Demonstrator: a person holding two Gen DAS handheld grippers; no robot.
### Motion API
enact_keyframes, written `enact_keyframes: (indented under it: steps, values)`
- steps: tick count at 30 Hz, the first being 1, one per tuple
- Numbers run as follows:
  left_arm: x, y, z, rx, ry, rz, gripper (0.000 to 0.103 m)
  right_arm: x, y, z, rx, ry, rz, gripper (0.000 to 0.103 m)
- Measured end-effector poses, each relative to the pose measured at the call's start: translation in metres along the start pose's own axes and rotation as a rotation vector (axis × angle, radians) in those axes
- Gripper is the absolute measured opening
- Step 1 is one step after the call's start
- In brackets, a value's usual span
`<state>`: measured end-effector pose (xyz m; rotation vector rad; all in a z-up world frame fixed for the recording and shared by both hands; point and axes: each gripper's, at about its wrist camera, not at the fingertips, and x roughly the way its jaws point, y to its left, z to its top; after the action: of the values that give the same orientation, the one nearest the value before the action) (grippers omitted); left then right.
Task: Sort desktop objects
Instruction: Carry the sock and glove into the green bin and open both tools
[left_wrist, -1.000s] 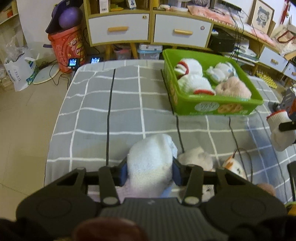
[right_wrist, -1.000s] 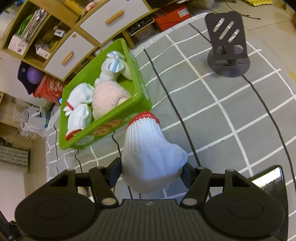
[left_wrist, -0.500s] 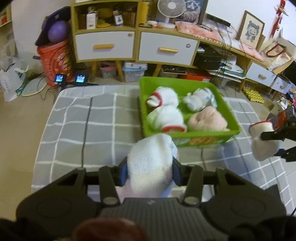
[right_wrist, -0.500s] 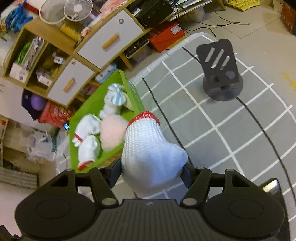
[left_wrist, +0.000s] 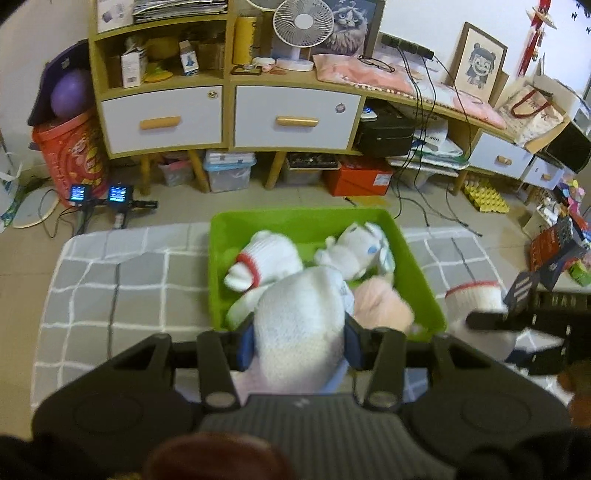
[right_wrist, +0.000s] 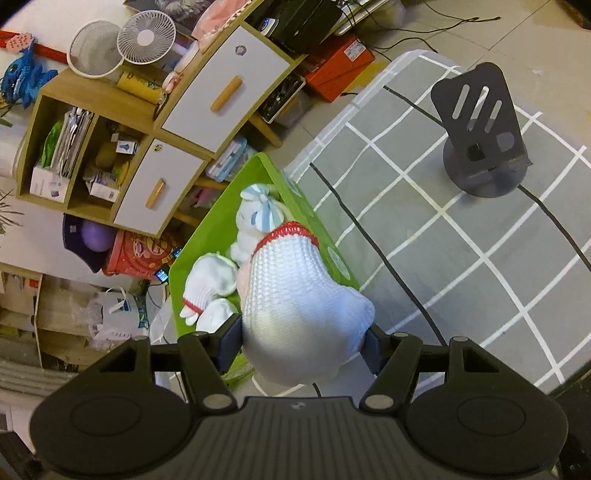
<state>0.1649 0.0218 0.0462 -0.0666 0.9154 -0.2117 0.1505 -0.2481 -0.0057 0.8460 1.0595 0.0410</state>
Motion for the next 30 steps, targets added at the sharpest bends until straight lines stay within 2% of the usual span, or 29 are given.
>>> enact_keyframes:
  steps: [6, 12, 16, 23, 30]
  values:
    - [0.034, -0.008, 0.019, -0.086, -0.031, -0.108, 0.044, 0.007, 0.001, 0.004, 0.026, -0.024, -0.009, 0.066]
    - [0.074, -0.003, 0.017, -0.185, -0.02, -0.185, 0.044, 0.006, 0.005, 0.008, 0.008, -0.097, -0.034, 0.066]
    - [0.099, 0.004, 0.013, -0.24, 0.005, -0.202, 0.044, 0.006, 0.006, 0.011, 0.012, -0.13, -0.045, 0.066]
    - [0.128, 0.03, 0.002, -0.372, 0.059, -0.256, 0.044, 0.013, 0.02, 0.004, -0.046, -0.137, -0.074, 0.066]
    - [0.14, 0.053, -0.008, -0.41, 0.074, -0.239, 0.042, 0.02, 0.041, -0.006, -0.113, -0.124, -0.101, 0.066]
